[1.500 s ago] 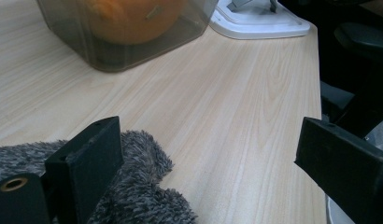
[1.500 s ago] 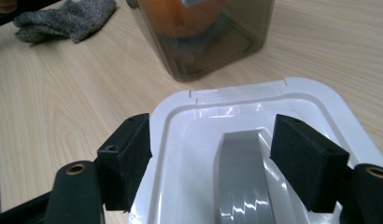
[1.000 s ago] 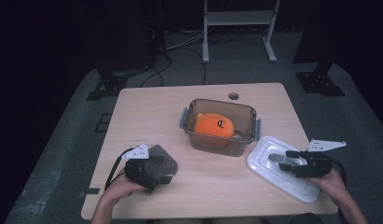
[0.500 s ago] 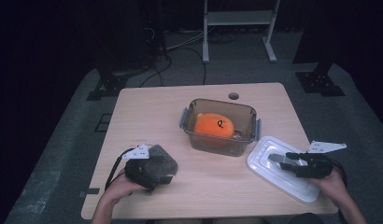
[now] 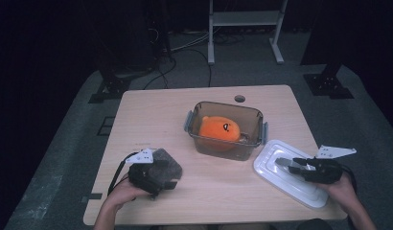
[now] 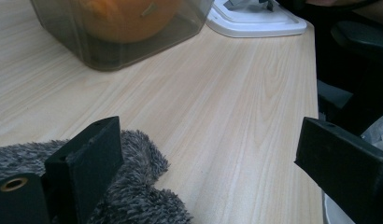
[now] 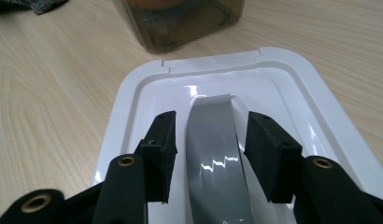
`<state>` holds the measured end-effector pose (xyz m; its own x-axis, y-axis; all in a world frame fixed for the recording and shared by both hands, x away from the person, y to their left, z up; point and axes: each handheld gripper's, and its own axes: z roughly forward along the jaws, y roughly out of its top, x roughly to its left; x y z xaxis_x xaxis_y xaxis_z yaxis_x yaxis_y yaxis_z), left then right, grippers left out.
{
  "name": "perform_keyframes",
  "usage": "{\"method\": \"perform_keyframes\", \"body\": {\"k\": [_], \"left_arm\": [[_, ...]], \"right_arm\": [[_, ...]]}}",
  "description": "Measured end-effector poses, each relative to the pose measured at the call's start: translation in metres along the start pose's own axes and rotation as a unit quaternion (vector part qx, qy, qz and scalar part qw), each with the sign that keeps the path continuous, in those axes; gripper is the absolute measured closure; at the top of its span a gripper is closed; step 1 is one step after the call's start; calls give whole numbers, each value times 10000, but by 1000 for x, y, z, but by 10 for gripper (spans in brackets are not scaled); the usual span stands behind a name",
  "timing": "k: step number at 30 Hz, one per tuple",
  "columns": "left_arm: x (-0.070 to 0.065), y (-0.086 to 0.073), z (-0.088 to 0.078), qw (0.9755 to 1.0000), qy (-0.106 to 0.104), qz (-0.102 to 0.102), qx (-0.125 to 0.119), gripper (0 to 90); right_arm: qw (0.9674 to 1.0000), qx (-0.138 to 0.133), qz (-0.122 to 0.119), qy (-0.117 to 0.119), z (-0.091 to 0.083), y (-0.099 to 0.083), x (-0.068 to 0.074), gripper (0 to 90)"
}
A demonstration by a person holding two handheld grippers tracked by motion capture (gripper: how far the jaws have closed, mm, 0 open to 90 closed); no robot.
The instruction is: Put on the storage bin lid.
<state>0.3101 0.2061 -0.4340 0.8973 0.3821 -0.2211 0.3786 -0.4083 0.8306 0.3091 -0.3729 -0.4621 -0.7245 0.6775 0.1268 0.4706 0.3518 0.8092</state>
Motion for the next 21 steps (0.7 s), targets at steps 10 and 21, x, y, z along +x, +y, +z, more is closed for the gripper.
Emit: {"method": "perform_keyframes", "body": {"k": [10, 21], "left_arm": [[0, 0, 0, 10000, -22, 1, 9, 66], [0, 0, 0, 10000, -37, -10, 10, 65]], "right_arm": [[10000, -19, -71, -14, 1, 0, 1, 575], [9999, -62, -118, -26, 1, -1, 2, 643]]}}
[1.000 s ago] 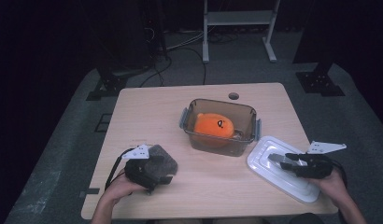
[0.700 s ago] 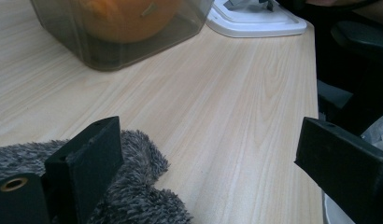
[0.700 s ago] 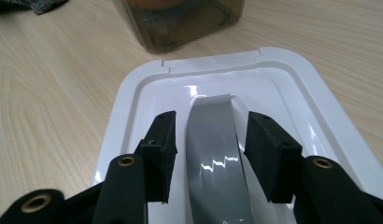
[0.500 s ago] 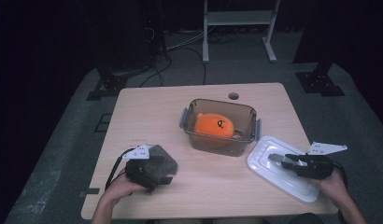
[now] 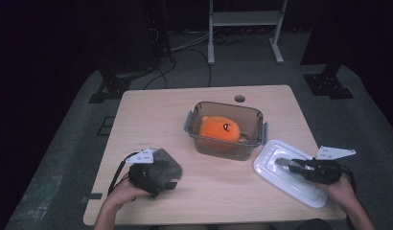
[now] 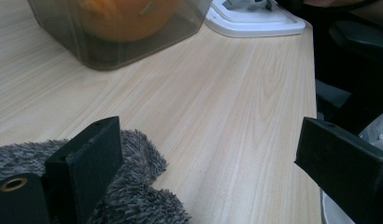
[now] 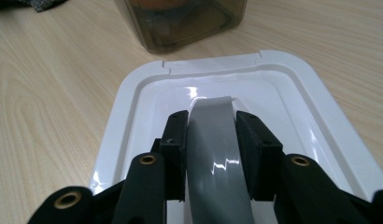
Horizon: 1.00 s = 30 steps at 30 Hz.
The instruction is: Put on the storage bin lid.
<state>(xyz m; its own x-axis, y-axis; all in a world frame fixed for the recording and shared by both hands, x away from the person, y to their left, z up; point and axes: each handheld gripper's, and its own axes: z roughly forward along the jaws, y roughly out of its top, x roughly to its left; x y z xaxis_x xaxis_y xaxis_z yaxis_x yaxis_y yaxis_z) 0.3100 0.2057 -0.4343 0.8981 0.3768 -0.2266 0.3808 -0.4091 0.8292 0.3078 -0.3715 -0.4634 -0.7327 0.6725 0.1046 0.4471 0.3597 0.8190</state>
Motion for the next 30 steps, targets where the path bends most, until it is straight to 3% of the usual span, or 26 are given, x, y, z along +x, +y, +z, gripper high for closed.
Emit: {"method": "perform_keyframes", "body": {"k": [30], "left_arm": [[0, 0, 0, 10000, -17, -3, 17, 65]], "right_arm": [[9999, -28, -128, 102, -9, 4, -2, 657]]}}
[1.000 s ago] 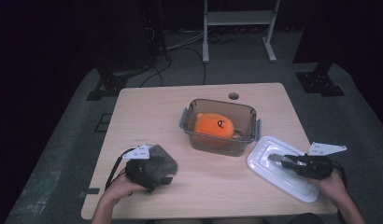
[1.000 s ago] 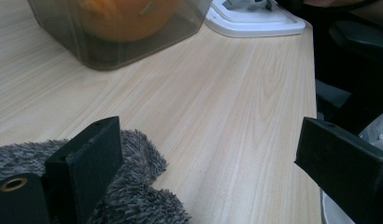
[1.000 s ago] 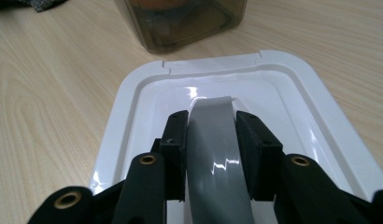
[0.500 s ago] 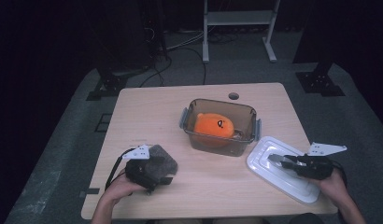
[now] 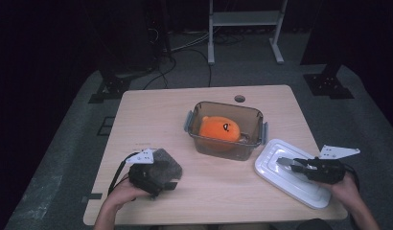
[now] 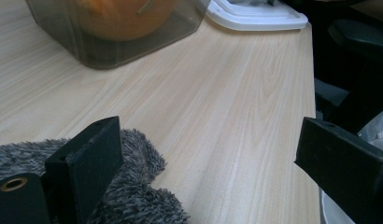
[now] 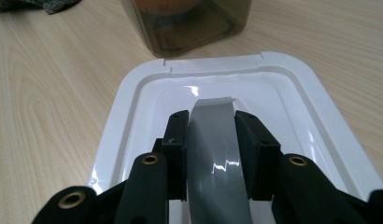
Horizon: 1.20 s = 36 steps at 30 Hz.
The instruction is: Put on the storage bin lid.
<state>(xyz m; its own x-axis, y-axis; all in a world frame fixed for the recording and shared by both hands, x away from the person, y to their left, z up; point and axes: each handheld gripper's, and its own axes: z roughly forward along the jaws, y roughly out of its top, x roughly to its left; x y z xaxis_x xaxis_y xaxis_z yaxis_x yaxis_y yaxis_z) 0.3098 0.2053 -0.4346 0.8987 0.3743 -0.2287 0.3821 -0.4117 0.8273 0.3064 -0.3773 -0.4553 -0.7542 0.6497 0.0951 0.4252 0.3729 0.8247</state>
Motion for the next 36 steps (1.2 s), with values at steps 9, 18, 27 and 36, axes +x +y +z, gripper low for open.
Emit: {"method": "perform_keyframes", "body": {"k": [9, 18, 27, 36], "left_arm": [[0, 0, 0, 10000, -3, 7, -4, 65], [0, 0, 1, 10000, -7, 1, -11, 65], [0, 0, 0, 10000, -10, 0, -2, 65], [0, 0, 0, 10000, -12, 0, -1, 65]], "right_arm": [[10000, -10, -83, 34, -6, 5, 3, 658], [9999, -21, -166, 30, -15, 9, 6, 658], [9998, -39, -212, 42, -24, 14, 9, 658], [9996, -74, -278, 50, -31, 20, 10, 657]]}}
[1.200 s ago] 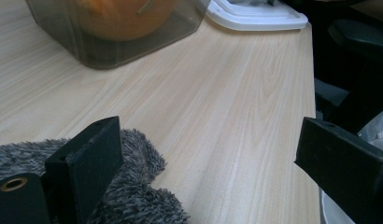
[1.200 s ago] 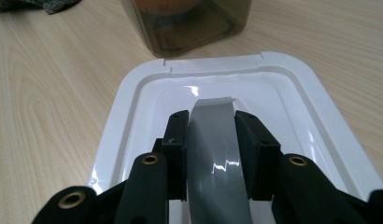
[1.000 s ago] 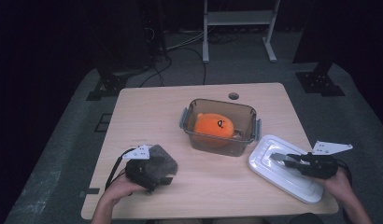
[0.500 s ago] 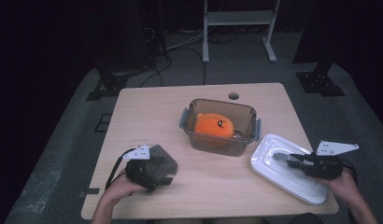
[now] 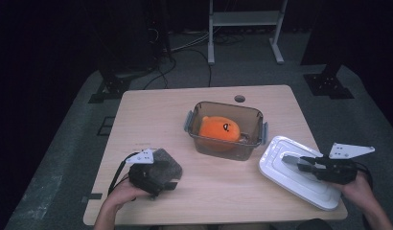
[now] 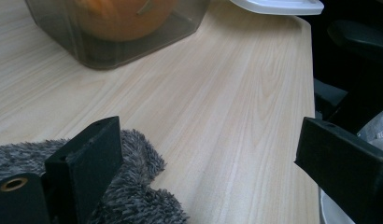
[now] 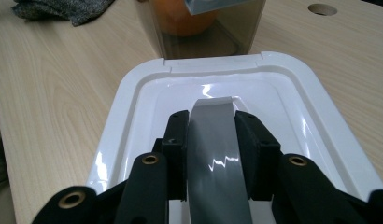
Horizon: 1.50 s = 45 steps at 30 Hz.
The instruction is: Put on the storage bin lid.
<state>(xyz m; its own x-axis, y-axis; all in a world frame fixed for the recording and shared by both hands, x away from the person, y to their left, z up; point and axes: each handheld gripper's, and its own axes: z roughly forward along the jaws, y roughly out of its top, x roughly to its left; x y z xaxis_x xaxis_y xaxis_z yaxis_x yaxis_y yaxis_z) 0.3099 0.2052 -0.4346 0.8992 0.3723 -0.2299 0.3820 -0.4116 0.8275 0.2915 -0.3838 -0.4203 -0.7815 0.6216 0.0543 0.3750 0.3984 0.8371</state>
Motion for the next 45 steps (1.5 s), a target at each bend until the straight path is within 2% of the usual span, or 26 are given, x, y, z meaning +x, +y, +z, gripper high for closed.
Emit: {"method": "perform_keyframes", "body": {"k": [32, 45], "left_arm": [[0, 0, 0, 10000, -2, 5, 17, 65], [0, 0, 0, 10000, 5, -1, 4, 65]], "right_arm": [[9997, -195, -119, -27, -31, 17, 6, 658], [9993, -327, -171, 58, -40, 30, 8, 658]]}}
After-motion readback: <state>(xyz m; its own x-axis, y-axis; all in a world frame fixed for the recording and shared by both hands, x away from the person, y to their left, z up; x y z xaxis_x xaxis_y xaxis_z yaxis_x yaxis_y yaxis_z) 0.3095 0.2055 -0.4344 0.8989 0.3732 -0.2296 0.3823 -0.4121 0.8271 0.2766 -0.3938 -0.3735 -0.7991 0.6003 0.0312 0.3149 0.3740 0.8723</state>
